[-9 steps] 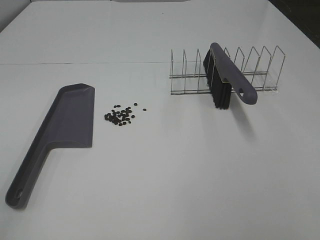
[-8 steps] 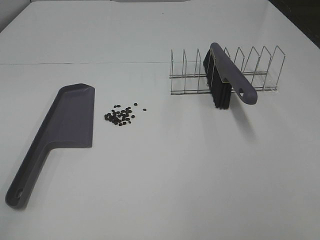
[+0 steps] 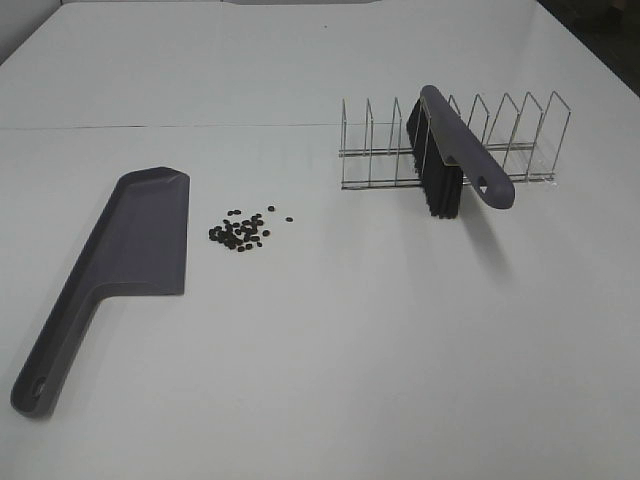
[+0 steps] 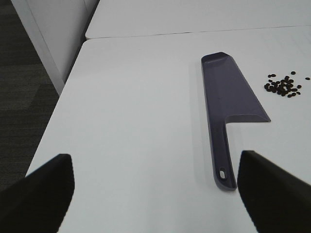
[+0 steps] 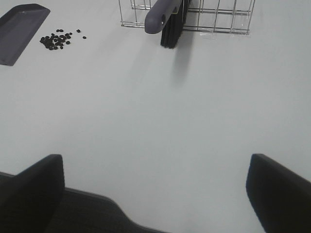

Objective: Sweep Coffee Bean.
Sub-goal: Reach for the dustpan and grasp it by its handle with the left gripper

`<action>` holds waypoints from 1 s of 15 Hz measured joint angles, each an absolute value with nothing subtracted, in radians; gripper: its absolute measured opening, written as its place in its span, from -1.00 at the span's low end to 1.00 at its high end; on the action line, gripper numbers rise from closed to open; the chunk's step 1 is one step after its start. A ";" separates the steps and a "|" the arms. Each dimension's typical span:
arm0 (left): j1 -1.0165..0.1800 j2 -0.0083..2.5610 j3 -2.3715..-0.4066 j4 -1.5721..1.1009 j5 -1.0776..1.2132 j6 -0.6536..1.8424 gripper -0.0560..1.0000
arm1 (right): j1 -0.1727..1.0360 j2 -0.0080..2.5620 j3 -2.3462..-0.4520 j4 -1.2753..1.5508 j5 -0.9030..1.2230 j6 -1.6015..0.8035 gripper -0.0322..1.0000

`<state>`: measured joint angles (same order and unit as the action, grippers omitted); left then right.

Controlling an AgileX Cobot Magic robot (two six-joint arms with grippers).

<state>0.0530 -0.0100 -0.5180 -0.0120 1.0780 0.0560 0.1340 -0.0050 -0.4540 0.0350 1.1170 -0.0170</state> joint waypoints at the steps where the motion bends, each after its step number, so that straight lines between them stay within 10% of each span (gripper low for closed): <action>1: 0.053 -0.010 -0.518 -0.012 1.078 0.056 0.69 | 0.134 -0.005 -0.454 0.035 1.117 -0.017 0.90; 15: 0.053 -0.010 -0.518 -0.012 1.078 0.056 0.69 | 0.134 -0.005 -0.454 0.035 1.117 -0.017 0.90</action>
